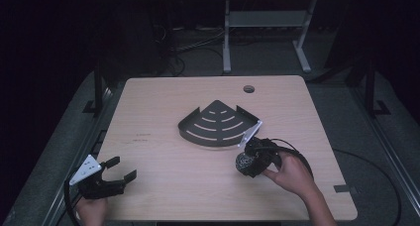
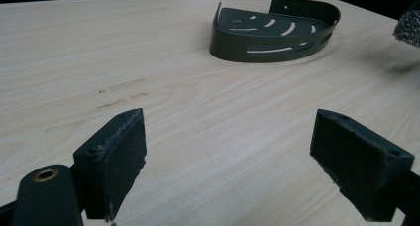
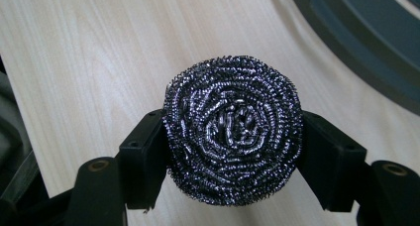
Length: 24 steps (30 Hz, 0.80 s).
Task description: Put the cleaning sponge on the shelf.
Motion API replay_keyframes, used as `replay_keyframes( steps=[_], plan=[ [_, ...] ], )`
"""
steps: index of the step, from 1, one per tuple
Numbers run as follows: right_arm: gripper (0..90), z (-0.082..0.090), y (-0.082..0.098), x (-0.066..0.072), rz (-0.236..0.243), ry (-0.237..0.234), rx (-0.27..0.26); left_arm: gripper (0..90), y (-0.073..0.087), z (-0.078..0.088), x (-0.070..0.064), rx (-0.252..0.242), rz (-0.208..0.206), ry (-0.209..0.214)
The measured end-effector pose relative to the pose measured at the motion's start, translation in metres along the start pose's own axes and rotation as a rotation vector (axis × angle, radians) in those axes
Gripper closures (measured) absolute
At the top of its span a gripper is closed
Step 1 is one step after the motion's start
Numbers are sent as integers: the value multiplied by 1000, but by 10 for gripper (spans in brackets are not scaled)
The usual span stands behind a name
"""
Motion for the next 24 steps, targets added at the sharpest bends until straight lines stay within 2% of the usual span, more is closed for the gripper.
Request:
replay_keyframes(
  steps=[15,24],
  plan=[
    [327,7,-12,-8,1,-9,-2,135,0,0,-1,2,-5,-1],
    [327,4,-17,-13,-4,-21,16,134,0,1,-1,3,-9,-2]
  ],
)
Point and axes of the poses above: each handheld gripper's, and its own axes: z roughly backward along the jaws, y roughly out of its underside, x roughly to its left, the point moved 2 cm from there along -z, roughly forward along the jaws, and after that the axes turned 5 degrees about z, right-handed, at the moved point
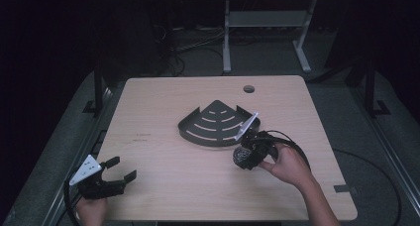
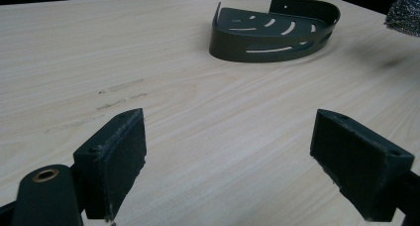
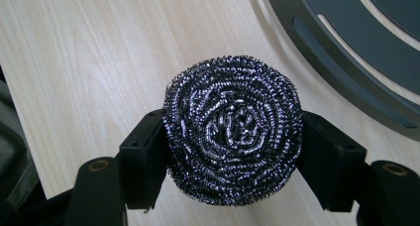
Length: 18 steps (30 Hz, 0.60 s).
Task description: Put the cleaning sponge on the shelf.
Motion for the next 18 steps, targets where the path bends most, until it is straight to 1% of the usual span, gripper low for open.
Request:
replay_keyframes(
  steps=[5,8,13,18],
  plan=[
    [327,-2,-5,-4,1,-7,13,134,0,-1,0,1,-1,0],
    [327,-2,-8,-7,-2,-18,10,134,-1,0,-1,1,-3,-2],
    [327,-1,-15,-12,7,-16,23,134,-1,0,-1,-1,1,-3],
    [327,2,-22,-16,16,-17,24,135,-1,0,-1,0,-1,-4]
  ],
)
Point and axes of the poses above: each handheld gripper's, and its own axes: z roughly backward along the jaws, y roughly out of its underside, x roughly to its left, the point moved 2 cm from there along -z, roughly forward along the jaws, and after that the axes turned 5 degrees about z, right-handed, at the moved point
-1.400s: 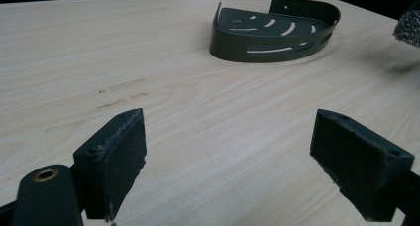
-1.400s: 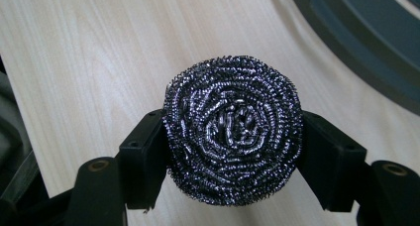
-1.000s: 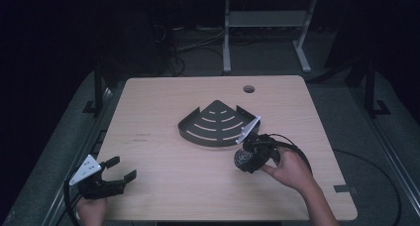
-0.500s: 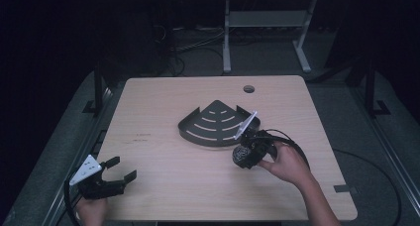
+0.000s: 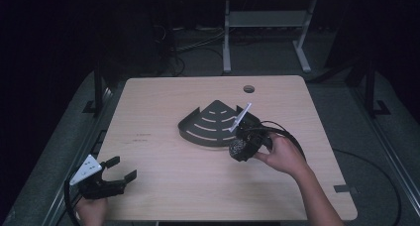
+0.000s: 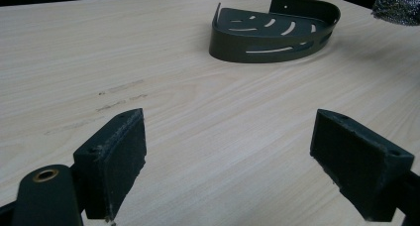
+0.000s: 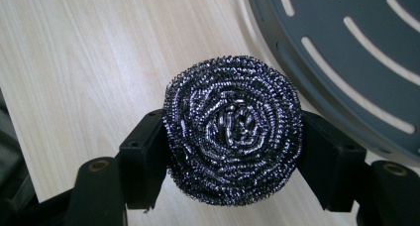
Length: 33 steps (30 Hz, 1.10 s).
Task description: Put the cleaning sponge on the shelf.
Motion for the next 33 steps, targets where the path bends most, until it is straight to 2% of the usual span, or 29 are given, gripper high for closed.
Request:
replay_keyframes(
  steps=[21,33],
  plan=[
    [327,8,-20,-21,-6,-7,9,134,-1,-2,-2,-1,-9,5],
    [327,7,-33,-30,-4,-3,32,134,-2,-1,-2,-3,-8,6]
  ],
)
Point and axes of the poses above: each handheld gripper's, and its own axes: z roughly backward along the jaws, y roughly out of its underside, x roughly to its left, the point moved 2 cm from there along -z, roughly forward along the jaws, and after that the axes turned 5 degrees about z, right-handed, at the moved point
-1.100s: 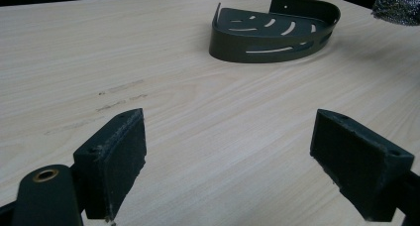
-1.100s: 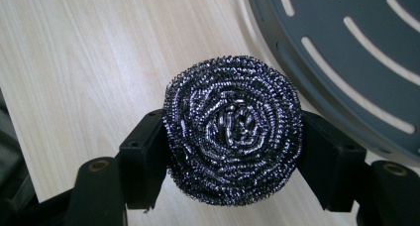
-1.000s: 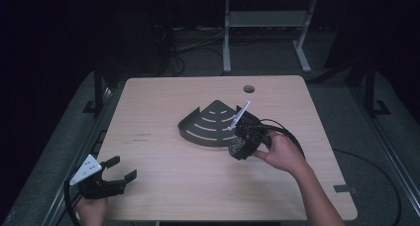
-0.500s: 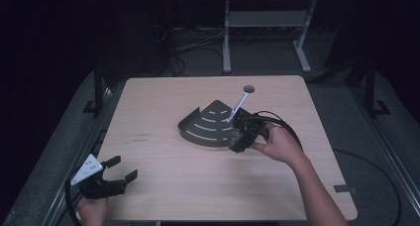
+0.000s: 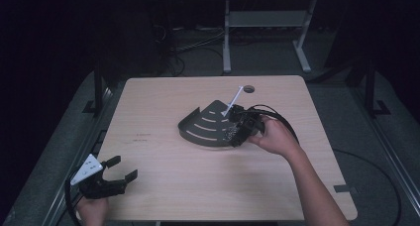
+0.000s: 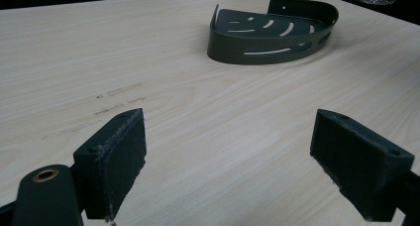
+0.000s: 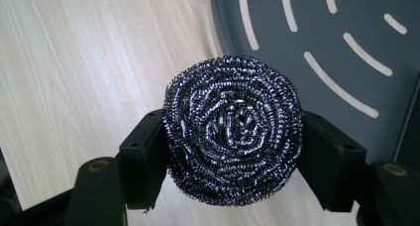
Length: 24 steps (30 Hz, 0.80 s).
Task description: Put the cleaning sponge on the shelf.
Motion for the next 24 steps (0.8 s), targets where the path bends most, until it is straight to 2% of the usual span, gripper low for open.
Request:
replay_keyframes(
  steps=[11,14,24],
  plan=[
    [327,-1,-12,-11,1,-2,0,134,0,1,0,-2,2,-1],
    [326,-3,-13,-16,-13,-14,-11,134,0,1,0,-4,2,0],
    [326,-10,-19,-35,-44,-7,9,134,-1,1,-1,-7,1,2]
  ],
)
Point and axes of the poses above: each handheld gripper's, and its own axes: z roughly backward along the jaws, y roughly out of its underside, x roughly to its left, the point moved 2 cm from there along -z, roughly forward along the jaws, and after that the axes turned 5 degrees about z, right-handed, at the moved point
